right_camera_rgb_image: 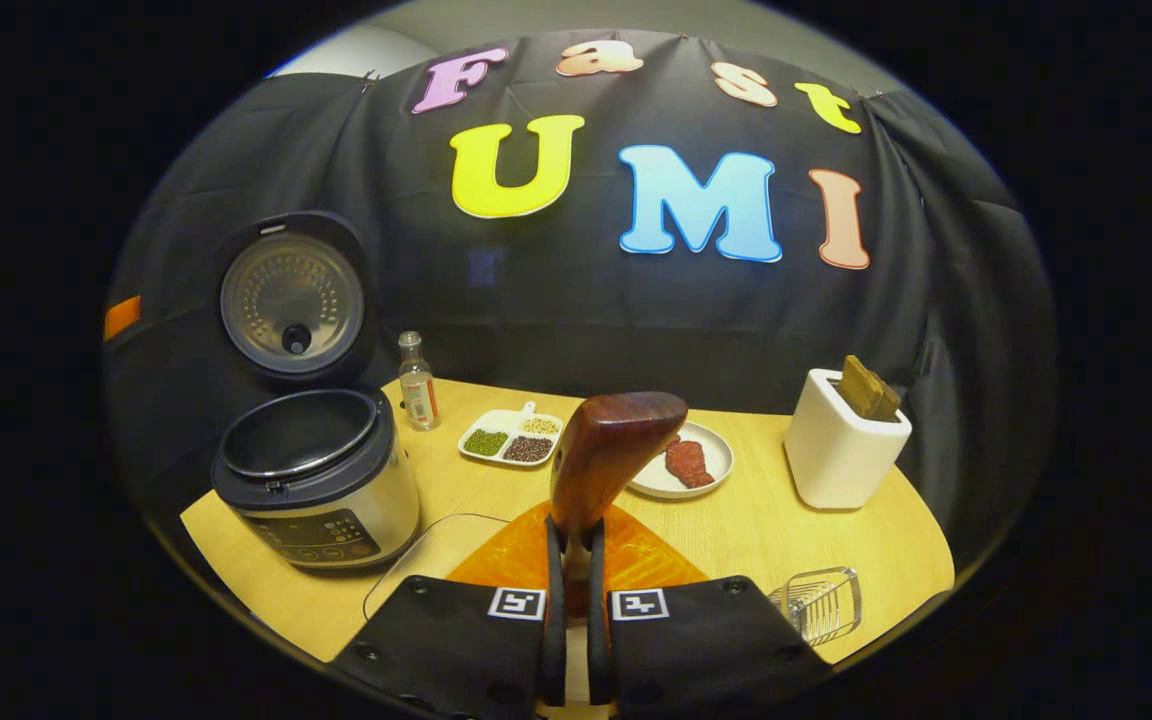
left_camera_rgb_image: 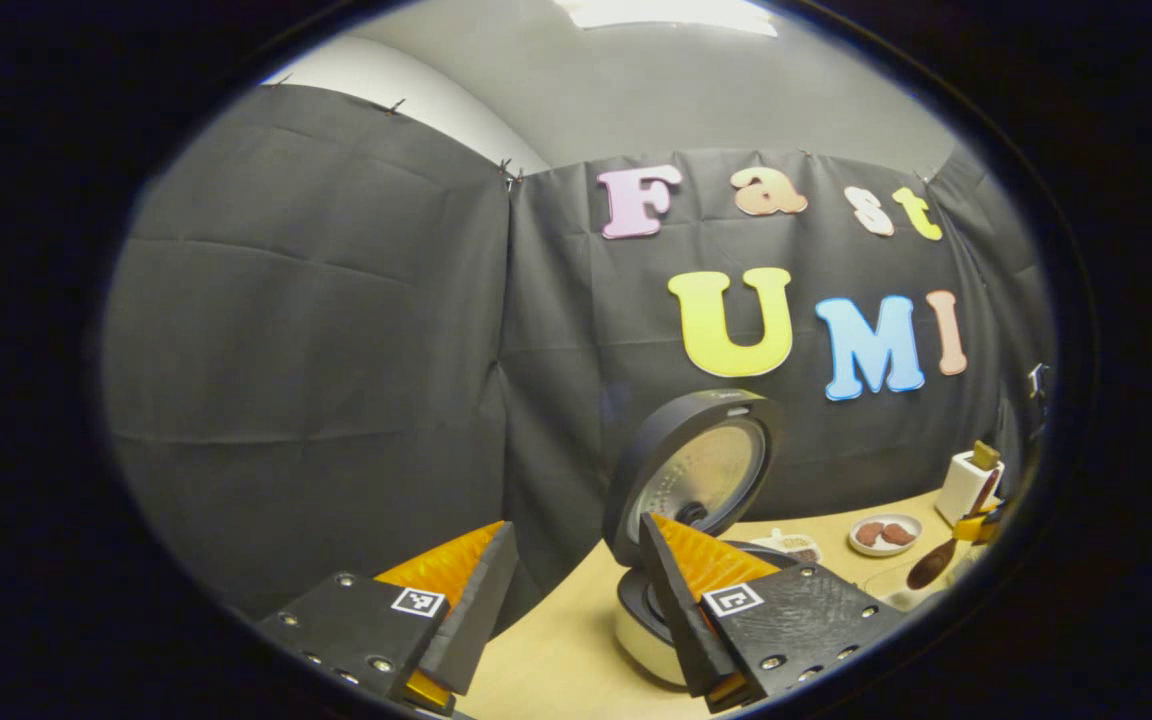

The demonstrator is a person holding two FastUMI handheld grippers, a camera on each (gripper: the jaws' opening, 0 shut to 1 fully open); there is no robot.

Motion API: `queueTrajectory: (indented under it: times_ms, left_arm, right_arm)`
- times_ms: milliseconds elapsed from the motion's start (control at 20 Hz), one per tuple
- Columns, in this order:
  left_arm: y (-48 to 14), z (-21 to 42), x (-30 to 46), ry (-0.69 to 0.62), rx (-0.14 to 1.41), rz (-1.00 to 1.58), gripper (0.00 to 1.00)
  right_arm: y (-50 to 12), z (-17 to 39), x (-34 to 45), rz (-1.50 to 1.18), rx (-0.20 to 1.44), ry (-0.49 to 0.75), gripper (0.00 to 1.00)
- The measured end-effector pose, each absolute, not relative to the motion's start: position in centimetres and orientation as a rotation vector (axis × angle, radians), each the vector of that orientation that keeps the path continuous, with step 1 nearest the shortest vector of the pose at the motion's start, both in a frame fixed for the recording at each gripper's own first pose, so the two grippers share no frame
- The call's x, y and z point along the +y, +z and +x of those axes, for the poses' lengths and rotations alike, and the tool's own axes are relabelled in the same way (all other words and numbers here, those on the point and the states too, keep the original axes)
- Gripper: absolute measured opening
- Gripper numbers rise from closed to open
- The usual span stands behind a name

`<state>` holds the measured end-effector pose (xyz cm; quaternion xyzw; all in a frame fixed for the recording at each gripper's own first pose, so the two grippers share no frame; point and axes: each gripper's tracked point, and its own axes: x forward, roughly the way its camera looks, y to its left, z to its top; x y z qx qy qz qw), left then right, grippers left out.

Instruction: Close the left gripper, press the button to open the rice cooker; take a wooden spoon from the chopstick holder with the right hand, scoop a spoonful of rice and pour it into the rice cooker, then put the wooden spoon back into the chopstick holder.

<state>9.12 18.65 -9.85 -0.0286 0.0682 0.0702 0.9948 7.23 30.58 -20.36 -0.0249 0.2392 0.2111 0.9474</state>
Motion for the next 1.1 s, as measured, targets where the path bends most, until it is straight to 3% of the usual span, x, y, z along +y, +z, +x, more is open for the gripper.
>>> queueTrajectory:
  times_ms: [700,900,1100]
  left_arm:
    - [-10.5,10.2,18.6,0.130,0.148,-0.066,0.78]
    - [-9.8,9.8,18.3,0.121,0.136,-0.058,0.78]
    - [-9.1,9.5,18.2,0.133,0.131,-0.052,0.77]
  right_arm:
    - [-24.0,4.0,35.8,-0.049,0.582,0.535,0.09]
    - [-24.2,3.4,36.0,0.121,0.661,0.545,0.10]
    - [-25.2,4.5,33.3,0.400,0.777,0.450,0.10]
